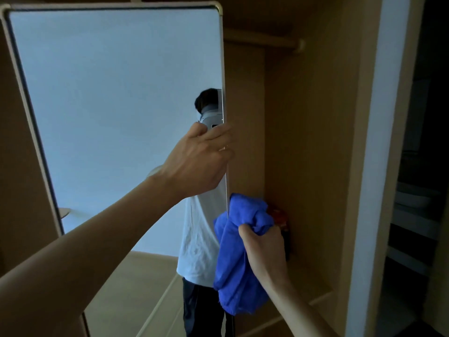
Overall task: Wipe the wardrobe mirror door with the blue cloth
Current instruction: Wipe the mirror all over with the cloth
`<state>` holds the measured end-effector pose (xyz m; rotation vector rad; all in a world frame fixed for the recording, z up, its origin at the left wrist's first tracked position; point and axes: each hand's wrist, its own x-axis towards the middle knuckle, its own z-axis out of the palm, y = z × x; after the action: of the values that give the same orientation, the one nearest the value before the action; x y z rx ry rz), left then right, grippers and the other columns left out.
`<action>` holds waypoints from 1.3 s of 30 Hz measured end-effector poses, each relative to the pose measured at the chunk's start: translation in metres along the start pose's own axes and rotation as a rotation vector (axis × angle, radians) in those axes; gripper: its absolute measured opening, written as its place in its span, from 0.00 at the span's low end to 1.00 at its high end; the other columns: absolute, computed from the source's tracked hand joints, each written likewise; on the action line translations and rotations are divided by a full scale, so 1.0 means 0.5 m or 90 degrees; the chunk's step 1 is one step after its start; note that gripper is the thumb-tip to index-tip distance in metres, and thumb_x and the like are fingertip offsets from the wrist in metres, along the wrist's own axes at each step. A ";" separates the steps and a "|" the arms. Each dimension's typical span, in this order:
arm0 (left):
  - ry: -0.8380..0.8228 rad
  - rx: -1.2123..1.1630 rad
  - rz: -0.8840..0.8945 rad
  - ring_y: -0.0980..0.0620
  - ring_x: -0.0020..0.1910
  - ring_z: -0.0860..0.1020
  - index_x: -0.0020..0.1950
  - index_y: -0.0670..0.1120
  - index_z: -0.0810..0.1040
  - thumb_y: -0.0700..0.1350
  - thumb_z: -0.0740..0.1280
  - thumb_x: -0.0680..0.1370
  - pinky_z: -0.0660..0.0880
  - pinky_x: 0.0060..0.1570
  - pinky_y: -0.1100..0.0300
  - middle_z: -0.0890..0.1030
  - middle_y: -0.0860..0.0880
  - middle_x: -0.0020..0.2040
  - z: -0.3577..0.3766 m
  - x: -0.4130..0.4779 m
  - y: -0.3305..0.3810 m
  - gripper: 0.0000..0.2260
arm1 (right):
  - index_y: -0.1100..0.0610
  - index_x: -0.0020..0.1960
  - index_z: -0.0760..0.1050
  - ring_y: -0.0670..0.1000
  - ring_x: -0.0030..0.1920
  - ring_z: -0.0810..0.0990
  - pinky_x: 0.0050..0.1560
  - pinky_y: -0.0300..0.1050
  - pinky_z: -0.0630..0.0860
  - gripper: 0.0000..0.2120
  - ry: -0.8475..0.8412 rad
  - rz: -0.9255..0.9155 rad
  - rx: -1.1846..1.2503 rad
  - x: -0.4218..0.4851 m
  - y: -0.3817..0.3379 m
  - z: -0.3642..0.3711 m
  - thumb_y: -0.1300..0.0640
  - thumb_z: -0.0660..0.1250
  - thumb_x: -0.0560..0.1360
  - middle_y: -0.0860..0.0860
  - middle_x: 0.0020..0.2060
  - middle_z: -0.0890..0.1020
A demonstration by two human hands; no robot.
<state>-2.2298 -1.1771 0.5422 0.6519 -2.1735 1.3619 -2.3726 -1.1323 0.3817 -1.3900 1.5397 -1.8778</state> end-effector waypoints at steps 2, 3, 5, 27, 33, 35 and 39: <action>-0.012 -0.001 0.001 0.48 0.72 0.73 0.51 0.47 0.83 0.42 0.59 0.78 0.64 0.55 0.53 0.82 0.48 0.61 -0.004 0.007 -0.008 0.13 | 0.60 0.34 0.74 0.50 0.29 0.79 0.32 0.50 0.74 0.08 0.002 0.036 -0.002 -0.008 0.021 0.003 0.62 0.68 0.71 0.54 0.26 0.78; -0.017 0.002 0.003 0.48 0.72 0.74 0.51 0.48 0.83 0.42 0.58 0.78 0.63 0.55 0.53 0.82 0.49 0.60 -0.006 0.008 -0.008 0.13 | 0.58 0.33 0.73 0.48 0.26 0.77 0.31 0.47 0.72 0.09 0.001 0.040 -0.001 -0.010 0.027 0.004 0.63 0.68 0.71 0.50 0.24 0.77; -0.020 0.021 0.009 0.47 0.69 0.76 0.50 0.47 0.83 0.42 0.58 0.78 0.63 0.53 0.53 0.82 0.49 0.57 -0.006 0.008 -0.007 0.13 | 0.55 0.31 0.70 0.43 0.24 0.73 0.30 0.42 0.68 0.12 -0.002 0.020 0.010 -0.009 0.026 0.009 0.63 0.67 0.71 0.45 0.21 0.74; -0.038 0.104 -0.017 0.53 0.76 0.65 0.61 0.51 0.78 0.45 0.57 0.77 0.62 0.60 0.52 0.76 0.53 0.67 -0.045 0.090 -0.102 0.16 | 0.52 0.27 0.61 0.43 0.21 0.62 0.27 0.42 0.59 0.19 -0.012 -0.117 0.036 0.066 -0.092 0.002 0.61 0.66 0.72 0.45 0.18 0.64; -0.027 0.083 -0.021 0.54 0.76 0.64 0.61 0.52 0.78 0.46 0.57 0.78 0.59 0.59 0.54 0.75 0.55 0.66 -0.041 0.088 -0.104 0.15 | 0.52 0.28 0.61 0.43 0.20 0.61 0.25 0.39 0.58 0.19 -0.008 -0.130 0.041 0.076 -0.106 0.004 0.61 0.66 0.71 0.44 0.18 0.63; -0.030 0.086 -0.020 0.55 0.76 0.64 0.62 0.52 0.78 0.47 0.55 0.78 0.59 0.59 0.54 0.75 0.55 0.67 -0.041 0.089 -0.104 0.17 | 0.52 0.27 0.60 0.43 0.20 0.60 0.23 0.38 0.57 0.20 -0.011 -0.153 0.055 0.092 -0.135 0.007 0.62 0.66 0.72 0.44 0.18 0.62; -0.014 0.075 -0.012 0.54 0.72 0.69 0.61 0.51 0.78 0.46 0.58 0.77 0.61 0.58 0.54 0.78 0.55 0.64 -0.043 0.090 -0.108 0.15 | 0.50 0.26 0.60 0.43 0.21 0.61 0.22 0.37 0.58 0.21 0.005 -0.186 0.084 0.137 -0.209 0.004 0.61 0.67 0.72 0.43 0.19 0.63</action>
<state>-2.2275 -1.1844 0.6153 0.7339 -2.1109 1.4883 -2.3710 -1.1485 0.5056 -1.6181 1.2429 -2.1119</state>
